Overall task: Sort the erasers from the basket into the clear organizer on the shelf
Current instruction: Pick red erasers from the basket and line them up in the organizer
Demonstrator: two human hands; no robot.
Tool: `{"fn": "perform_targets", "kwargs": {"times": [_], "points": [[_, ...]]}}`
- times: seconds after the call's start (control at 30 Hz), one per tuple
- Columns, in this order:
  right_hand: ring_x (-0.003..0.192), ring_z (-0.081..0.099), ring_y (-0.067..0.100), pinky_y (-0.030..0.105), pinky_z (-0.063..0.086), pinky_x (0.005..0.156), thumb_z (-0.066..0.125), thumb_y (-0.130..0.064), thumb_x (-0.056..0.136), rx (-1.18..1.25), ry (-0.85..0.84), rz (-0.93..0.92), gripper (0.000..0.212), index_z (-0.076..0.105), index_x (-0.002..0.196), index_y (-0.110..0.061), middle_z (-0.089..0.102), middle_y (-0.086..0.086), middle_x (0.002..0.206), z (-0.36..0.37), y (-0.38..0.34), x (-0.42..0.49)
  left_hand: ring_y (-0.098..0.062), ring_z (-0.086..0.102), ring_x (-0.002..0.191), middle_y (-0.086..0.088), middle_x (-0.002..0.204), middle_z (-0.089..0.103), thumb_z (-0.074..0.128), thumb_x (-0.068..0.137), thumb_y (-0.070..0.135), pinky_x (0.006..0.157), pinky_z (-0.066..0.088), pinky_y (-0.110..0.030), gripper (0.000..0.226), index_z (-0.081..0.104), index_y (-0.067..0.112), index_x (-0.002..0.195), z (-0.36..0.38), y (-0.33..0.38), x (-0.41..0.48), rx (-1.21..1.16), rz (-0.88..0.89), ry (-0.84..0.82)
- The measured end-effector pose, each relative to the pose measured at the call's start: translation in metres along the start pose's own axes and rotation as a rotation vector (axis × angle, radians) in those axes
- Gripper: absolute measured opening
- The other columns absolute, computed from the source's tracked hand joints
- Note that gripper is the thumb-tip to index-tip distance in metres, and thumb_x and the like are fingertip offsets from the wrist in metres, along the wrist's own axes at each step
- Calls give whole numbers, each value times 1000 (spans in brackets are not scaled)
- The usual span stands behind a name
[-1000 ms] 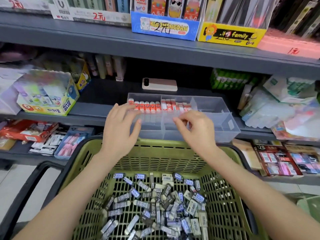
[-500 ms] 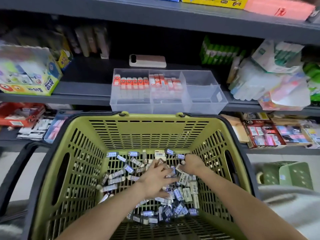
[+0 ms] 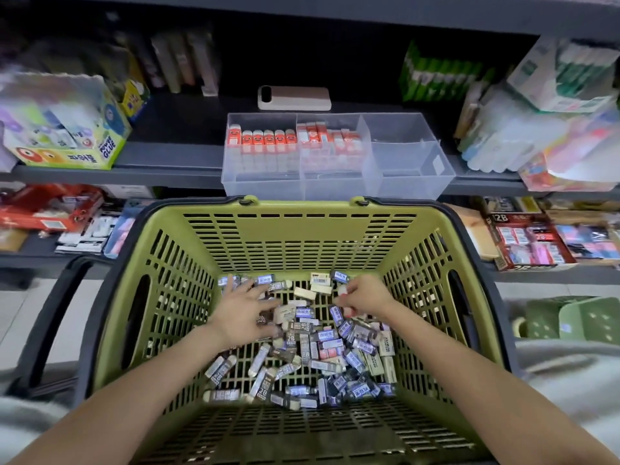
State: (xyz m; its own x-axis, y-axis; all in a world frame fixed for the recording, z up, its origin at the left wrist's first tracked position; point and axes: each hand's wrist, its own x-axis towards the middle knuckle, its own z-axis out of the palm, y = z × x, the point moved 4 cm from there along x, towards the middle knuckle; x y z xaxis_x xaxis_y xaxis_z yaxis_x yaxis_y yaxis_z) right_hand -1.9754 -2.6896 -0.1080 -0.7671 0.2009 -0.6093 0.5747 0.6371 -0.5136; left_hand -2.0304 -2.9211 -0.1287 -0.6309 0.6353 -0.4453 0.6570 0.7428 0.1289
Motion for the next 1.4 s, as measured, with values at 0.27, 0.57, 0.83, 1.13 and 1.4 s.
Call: {"fn": "perform_targets", "kwargs": {"times": [0.27,0.57,0.83,1.13,1.4], "points": [[93,69,21,29,55,82,54,18,76,678,-404,-127,41,73,88,-16,71,5,98,33,-48,-27,-24,69,94,-12,114,65,55,92,26,74,60,-39,34,53,18,125,-23,67,-7,-1650,-248,-12],[93,51,18,28,38,72,62,-48,83,-623,-71,-413,36,63,96,-14,56,1,99,63,-4,-10,-23,68,76,-16,103,69,56,94,20,68,58,-30,26,57,12,119,-22,24,-14,-1708,-397,117],[76,61,17,24,46,58,53,-5,74,-405,-226,-104,35,60,109,-4,64,10,98,39,2,4,-19,69,74,-12,101,69,55,95,20,68,57,-29,20,58,17,114,-21,18,-11,-1666,-376,162],[104,46,22,33,39,87,59,-53,80,-905,-92,-522,49,59,109,-14,55,5,107,65,6,-8,-15,68,73,-5,93,72,55,96,23,67,54,-26,17,59,21,112,-15,26,-7,-1614,-333,137],[104,56,21,31,45,85,70,-13,79,-305,-276,-295,33,56,107,-8,58,6,114,81,4,-12,-17,64,74,-9,96,69,53,97,21,67,51,-26,18,58,17,114,-21,29,-11,-1635,-307,143]]}}
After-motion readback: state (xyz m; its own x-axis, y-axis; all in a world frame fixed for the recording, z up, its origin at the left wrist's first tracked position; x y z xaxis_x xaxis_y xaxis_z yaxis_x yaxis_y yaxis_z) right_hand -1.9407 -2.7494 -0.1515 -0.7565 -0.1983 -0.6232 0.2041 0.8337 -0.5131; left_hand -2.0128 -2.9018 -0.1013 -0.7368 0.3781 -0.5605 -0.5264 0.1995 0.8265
